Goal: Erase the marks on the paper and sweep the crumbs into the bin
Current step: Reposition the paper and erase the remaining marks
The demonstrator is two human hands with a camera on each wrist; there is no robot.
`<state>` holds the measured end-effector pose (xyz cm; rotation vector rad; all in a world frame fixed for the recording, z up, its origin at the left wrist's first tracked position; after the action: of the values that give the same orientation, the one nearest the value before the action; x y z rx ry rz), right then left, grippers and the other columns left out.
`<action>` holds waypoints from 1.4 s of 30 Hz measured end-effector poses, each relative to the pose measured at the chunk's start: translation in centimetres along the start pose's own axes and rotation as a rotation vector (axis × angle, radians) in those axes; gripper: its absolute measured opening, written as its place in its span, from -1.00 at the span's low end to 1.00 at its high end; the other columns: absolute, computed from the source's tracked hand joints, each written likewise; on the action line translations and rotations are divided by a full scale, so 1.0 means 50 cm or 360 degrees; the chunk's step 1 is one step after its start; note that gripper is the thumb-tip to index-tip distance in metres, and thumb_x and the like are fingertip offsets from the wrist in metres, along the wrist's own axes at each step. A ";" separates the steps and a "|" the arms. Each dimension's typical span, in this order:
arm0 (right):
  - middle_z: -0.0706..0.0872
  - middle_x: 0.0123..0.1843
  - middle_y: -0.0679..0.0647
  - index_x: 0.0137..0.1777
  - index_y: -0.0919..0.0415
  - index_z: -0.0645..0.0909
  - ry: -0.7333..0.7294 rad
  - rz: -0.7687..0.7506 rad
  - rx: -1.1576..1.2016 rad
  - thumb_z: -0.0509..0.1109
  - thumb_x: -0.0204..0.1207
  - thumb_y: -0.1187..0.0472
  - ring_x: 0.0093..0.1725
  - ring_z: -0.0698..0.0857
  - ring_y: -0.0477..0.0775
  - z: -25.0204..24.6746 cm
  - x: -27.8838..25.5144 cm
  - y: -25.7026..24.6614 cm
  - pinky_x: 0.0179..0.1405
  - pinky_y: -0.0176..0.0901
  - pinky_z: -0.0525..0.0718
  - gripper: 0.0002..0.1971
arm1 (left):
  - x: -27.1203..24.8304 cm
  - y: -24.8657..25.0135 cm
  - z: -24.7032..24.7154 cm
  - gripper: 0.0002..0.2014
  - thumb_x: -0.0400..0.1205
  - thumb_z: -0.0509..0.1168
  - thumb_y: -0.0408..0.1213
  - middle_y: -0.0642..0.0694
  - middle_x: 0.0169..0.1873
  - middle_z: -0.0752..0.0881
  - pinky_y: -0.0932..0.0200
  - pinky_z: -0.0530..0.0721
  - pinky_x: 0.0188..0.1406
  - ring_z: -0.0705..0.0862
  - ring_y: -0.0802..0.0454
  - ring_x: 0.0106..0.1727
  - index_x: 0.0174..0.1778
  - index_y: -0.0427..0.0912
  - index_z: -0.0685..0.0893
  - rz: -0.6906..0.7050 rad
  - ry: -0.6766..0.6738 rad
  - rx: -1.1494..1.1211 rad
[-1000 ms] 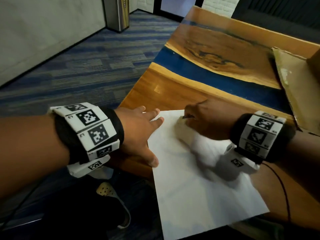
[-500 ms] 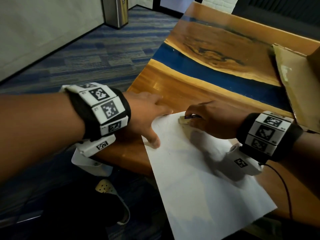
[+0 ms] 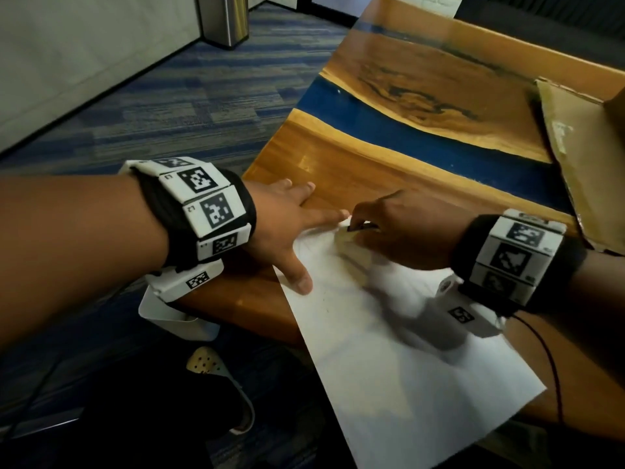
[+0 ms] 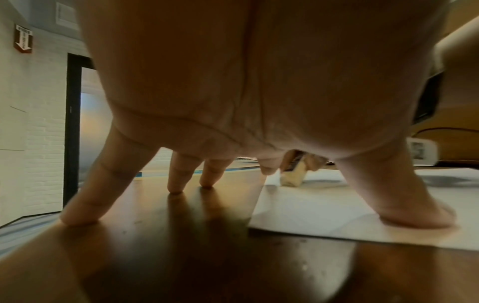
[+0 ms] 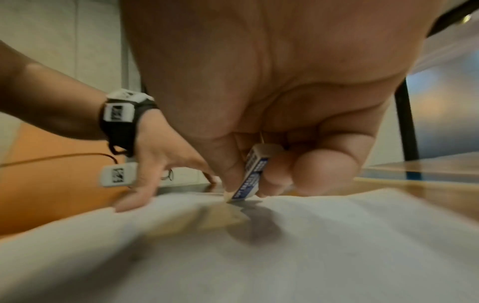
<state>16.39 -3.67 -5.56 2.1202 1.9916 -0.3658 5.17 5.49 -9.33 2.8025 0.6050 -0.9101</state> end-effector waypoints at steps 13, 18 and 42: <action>0.74 0.05 -0.07 0.24 -0.04 0.60 0.0030 -0.0057 -0.0048 0.26 0.71 -0.05 -0.09 0.67 0.02 -0.010 0.011 -0.007 0.00 0.05 0.75 -0.79 | 0.006 -0.008 -0.002 0.26 0.09 0.34 0.68 -0.01 0.73 -0.46 -0.61 0.04 0.60 -0.34 -0.30 0.75 0.55 0.65 -0.36 -0.0064 -0.0072 0.0049; 0.67 0.06 -0.12 0.28 -0.03 0.61 -0.0007 -0.0411 0.0048 0.30 0.71 0.03 -0.05 0.66 0.00 0.001 -0.008 -0.078 0.01 -0.03 0.70 -0.79 | 0.005 -0.005 -0.008 0.30 0.08 0.39 0.66 -0.03 0.73 -0.45 -0.64 0.07 0.58 -0.31 -0.34 0.75 0.57 0.63 -0.37 -0.0079 -0.0102 0.0085; 0.77 0.05 -0.06 0.23 -0.15 0.56 -0.0021 0.0004 -0.0011 0.26 0.69 -0.09 -0.06 0.66 0.08 -0.004 -0.017 -0.001 -0.01 0.12 0.71 -0.81 | -0.012 -0.010 0.005 0.04 0.32 0.32 0.58 0.11 0.75 -0.36 -0.56 0.09 0.62 -0.25 -0.15 0.78 0.61 0.62 -0.18 0.0094 0.0093 0.0055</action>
<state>16.31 -4.40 -5.09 2.1107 1.9799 -0.3713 4.38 5.68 -9.15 2.8701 0.5156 -0.8385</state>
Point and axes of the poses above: each hand's wrist, its own x-axis towards the middle knuckle, its own z-axis out of the palm, y = z × x, the point moved 7 cm from there along x, towards the middle knuckle
